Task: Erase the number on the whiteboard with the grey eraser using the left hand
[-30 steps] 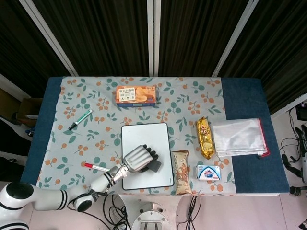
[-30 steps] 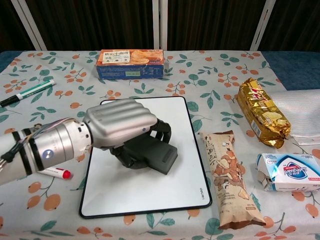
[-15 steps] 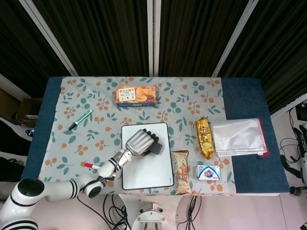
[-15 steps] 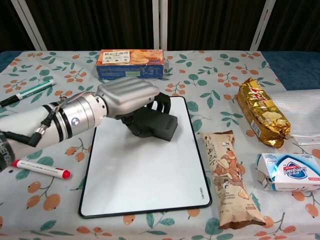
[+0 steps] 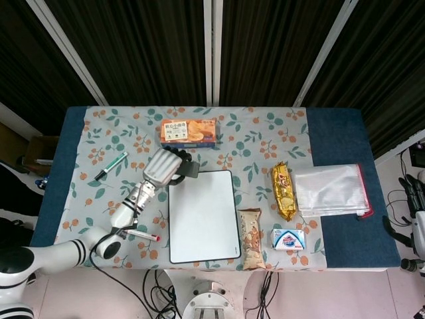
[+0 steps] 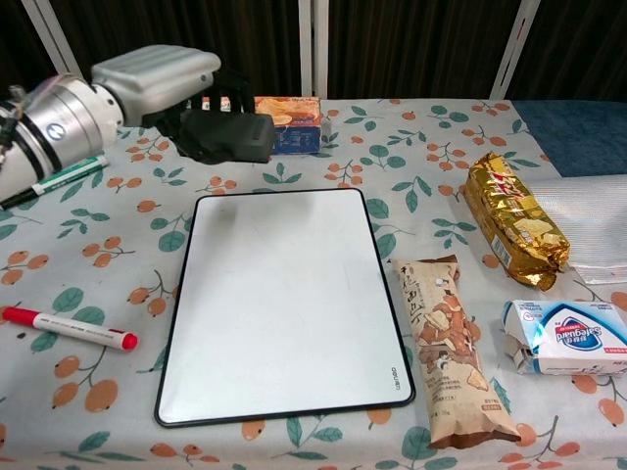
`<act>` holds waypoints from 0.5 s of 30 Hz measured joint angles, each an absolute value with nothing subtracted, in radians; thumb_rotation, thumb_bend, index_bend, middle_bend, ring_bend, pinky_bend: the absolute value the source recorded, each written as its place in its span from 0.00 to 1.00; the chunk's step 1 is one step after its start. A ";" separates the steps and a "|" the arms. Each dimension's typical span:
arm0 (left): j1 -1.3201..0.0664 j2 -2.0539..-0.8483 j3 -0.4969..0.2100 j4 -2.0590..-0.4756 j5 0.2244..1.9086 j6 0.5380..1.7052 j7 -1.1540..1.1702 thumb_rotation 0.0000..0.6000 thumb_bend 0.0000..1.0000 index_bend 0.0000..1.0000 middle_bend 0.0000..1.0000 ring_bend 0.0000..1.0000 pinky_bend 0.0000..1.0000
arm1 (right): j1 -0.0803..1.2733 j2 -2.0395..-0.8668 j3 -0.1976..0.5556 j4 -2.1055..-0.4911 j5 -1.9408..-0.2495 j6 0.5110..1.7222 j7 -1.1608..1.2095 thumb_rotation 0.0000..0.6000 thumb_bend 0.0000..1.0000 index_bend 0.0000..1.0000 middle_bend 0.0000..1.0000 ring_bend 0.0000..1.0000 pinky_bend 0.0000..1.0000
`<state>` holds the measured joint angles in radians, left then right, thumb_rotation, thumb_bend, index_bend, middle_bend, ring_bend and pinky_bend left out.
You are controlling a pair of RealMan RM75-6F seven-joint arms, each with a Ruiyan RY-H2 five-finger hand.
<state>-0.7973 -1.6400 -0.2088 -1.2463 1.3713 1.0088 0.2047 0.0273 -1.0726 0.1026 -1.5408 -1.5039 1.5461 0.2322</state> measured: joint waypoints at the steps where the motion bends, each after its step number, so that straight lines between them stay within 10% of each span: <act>1: -0.781 -1.607 -0.201 -1.280 1.371 1.016 0.204 1.00 0.34 0.75 0.66 0.53 0.55 | 0.029 -1.074 0.103 -1.539 -1.503 1.543 0.231 1.00 0.26 0.00 0.00 0.00 0.00; 15: -0.551 -1.450 0.007 -1.406 1.466 1.178 0.177 1.00 0.34 0.74 0.66 0.52 0.54 | 0.051 -1.108 0.095 -1.515 -1.502 1.512 0.200 1.00 0.26 0.00 0.00 0.00 0.00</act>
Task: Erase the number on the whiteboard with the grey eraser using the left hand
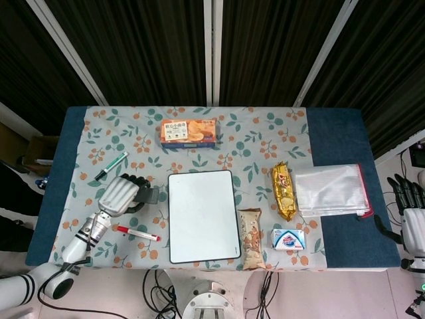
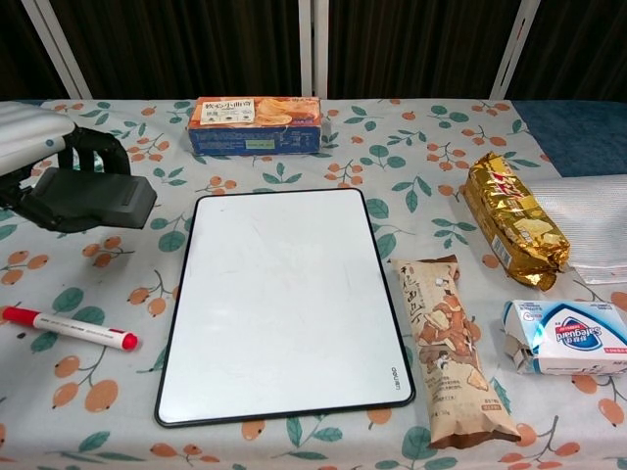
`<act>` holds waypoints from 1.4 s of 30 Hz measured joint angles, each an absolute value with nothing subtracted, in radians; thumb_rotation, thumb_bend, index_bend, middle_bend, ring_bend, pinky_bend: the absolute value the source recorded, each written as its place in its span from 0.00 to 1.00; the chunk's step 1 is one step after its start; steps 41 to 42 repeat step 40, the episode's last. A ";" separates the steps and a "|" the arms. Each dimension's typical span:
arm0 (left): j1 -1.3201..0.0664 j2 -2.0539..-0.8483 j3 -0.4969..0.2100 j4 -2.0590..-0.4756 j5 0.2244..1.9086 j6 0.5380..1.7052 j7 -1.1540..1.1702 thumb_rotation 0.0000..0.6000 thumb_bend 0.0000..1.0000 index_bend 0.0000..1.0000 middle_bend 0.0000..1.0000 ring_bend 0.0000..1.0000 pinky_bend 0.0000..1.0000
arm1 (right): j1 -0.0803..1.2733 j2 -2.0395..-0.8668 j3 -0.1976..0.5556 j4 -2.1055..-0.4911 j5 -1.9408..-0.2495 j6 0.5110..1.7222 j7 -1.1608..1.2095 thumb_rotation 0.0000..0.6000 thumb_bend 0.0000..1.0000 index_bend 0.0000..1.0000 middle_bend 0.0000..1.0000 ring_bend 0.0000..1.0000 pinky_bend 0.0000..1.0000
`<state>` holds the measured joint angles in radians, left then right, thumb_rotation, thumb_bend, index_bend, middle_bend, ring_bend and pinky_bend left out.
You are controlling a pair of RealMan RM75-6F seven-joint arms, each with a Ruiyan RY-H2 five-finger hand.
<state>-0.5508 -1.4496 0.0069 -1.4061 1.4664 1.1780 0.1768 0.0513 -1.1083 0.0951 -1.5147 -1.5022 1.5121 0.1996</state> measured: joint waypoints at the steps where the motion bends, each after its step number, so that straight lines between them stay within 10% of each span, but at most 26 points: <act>1: -0.546 -1.458 0.009 -1.384 1.466 1.178 0.165 1.00 0.34 0.74 0.66 0.52 0.54 | 0.050 -1.107 0.094 -1.516 -1.503 1.514 0.198 1.00 0.26 0.00 0.00 0.00 0.00; 5: -0.539 -1.486 0.014 -1.316 1.468 1.164 0.126 1.00 0.30 0.54 0.57 0.47 0.52 | 0.046 -1.102 0.094 -1.524 -1.502 1.521 0.192 1.00 0.26 0.00 0.00 0.00 0.00; 8: -0.539 -1.493 0.023 -1.289 1.470 1.133 0.117 1.00 0.21 0.17 0.29 0.28 0.41 | 0.045 -1.099 0.095 -1.531 -1.500 1.525 0.186 1.00 0.26 0.00 0.00 0.00 0.00; 11: -0.540 -1.492 0.028 -1.282 1.476 1.109 0.106 1.00 0.17 0.04 0.05 0.14 0.29 | 0.046 -1.097 0.095 -1.537 -1.501 1.525 0.182 1.00 0.26 0.00 0.00 0.00 0.00; 42: -0.148 -1.258 0.039 -1.383 1.466 1.617 0.023 1.00 0.09 0.02 0.01 0.03 0.14 | 0.023 -1.158 0.083 -1.406 -1.497 1.555 0.141 1.00 0.23 0.00 0.00 0.00 0.00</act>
